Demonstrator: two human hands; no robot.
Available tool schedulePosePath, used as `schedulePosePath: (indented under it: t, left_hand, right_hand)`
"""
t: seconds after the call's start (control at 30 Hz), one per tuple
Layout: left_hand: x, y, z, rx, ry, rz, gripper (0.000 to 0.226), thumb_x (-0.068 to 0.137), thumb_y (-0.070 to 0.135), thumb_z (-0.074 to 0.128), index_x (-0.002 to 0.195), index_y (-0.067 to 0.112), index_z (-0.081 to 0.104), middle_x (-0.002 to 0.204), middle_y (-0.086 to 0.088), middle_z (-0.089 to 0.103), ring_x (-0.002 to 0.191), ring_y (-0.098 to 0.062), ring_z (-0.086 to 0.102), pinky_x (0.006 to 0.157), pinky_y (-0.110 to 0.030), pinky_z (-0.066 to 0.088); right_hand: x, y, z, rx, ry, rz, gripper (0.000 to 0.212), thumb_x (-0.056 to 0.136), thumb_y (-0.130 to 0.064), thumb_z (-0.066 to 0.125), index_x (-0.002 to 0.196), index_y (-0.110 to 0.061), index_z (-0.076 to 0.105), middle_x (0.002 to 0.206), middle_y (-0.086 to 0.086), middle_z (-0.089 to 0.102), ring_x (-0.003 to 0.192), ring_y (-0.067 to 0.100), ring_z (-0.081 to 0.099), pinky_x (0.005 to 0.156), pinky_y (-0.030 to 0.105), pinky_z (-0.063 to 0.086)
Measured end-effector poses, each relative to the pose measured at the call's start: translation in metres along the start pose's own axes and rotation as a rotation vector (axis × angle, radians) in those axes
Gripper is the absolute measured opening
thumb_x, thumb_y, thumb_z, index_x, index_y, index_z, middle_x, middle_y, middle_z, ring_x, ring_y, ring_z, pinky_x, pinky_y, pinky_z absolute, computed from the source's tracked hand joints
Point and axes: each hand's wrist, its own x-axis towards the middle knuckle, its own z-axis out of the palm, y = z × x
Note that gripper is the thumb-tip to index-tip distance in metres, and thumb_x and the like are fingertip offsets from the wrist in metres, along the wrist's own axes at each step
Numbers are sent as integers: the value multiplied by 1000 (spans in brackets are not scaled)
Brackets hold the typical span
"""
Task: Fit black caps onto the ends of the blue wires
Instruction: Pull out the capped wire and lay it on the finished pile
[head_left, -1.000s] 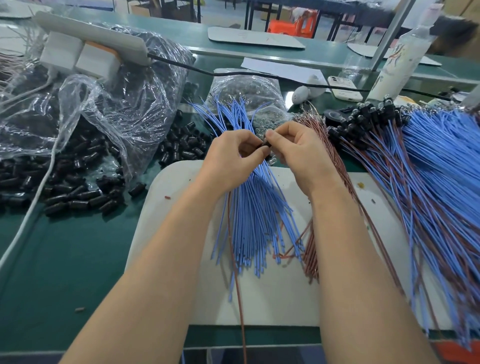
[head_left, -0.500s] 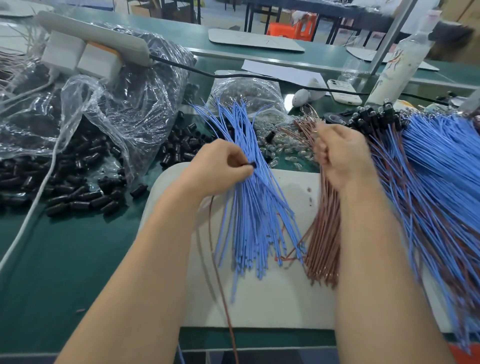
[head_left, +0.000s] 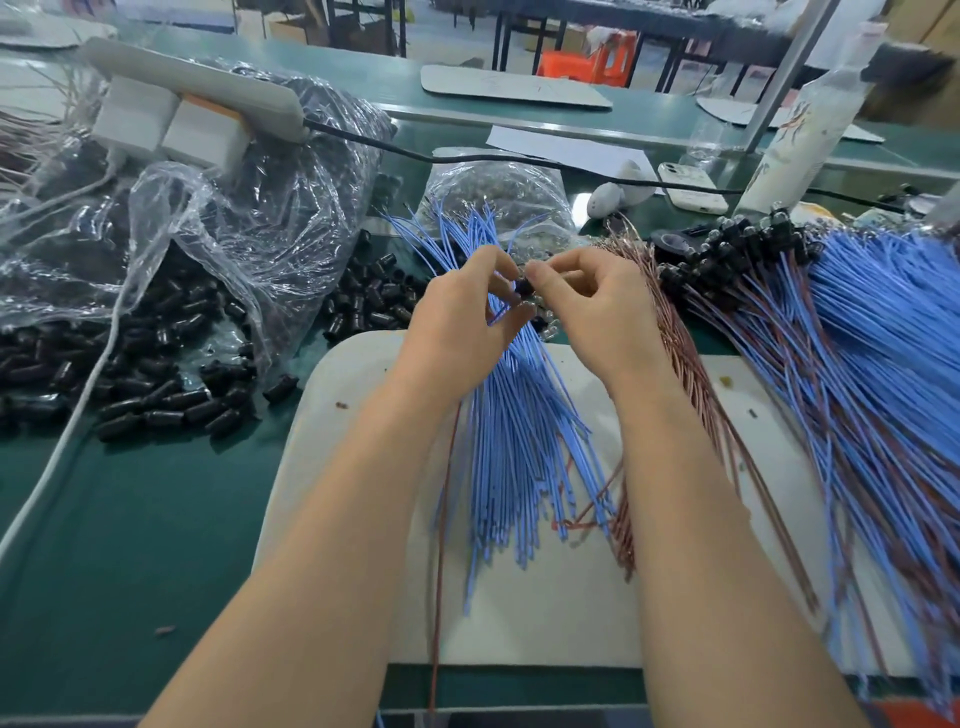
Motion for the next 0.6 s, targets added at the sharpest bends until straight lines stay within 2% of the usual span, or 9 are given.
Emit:
schedulePosePath:
  t: [0.1,0.17,0.23,0.33,0.47,0.6]
  left_hand:
    - [-1,1,3,168,32,-6,14,89,22,62,98,11,62,80,3,62,71,-22,54,74,-37,49]
    - [-1,4,3,250,94,-7,17,89,27,60,91,10,65,81,-2,66,79,-27,58,75,-39,48]
    - [-1,6,2,231,137,-5,21,88,31,61,89,10,66,86,-2,68,84,-26,59,76,-39,47]
    - [1,8,1,92,73,-46,18,88,25,63,92,8,66,86,-1,68,79,-22,59,76,-38,49]
    - [3,6,0,-13,28,-102,19,88,22,65,95,5,69,89,-7,71,85,-20,66,80,-36,51]
    - [2,4,3,87,61,-120,18,90,20,58,90,3,64,87,-10,69,85,-30,64,78,-41,51]
  right_hand:
    - [-2,-4,3,-104,113,-73,18,87,-33,67,77,-18,63,59,-11,56,52,-1,50,60,14,40]
    - [-5,-7,6,-135,128,-113,19,86,-32,68,76,-16,63,58,-12,54,53,-2,51,58,9,38]
    - [-6,-8,7,-149,123,-141,19,86,-30,69,77,-14,63,60,-9,57,55,3,53,62,16,43]
    - [-6,-8,7,-163,118,-158,18,85,-28,70,78,-13,65,62,-5,59,60,11,56,67,25,48]
    - [-5,-5,7,-168,96,-171,16,84,-28,70,77,-16,64,62,-6,58,58,9,54,65,24,47]
    - [-4,-4,9,-180,63,-183,15,82,-28,72,76,-17,64,60,-9,56,55,3,50,63,23,45]
